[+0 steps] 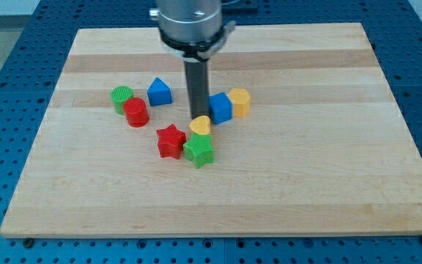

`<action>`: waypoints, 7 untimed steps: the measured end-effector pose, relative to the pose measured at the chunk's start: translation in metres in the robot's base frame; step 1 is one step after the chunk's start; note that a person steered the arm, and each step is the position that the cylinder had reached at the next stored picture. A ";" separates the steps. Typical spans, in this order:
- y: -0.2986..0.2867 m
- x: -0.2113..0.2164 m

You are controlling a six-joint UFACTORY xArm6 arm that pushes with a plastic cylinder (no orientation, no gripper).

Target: Move the heart below the cube

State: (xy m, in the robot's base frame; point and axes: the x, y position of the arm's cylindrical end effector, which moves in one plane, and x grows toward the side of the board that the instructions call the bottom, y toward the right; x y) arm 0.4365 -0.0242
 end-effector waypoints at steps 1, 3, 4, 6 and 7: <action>0.002 0.004; -0.027 0.003; -0.053 0.002; -0.030 0.032; -0.016 0.032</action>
State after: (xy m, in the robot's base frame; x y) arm 0.4686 -0.0398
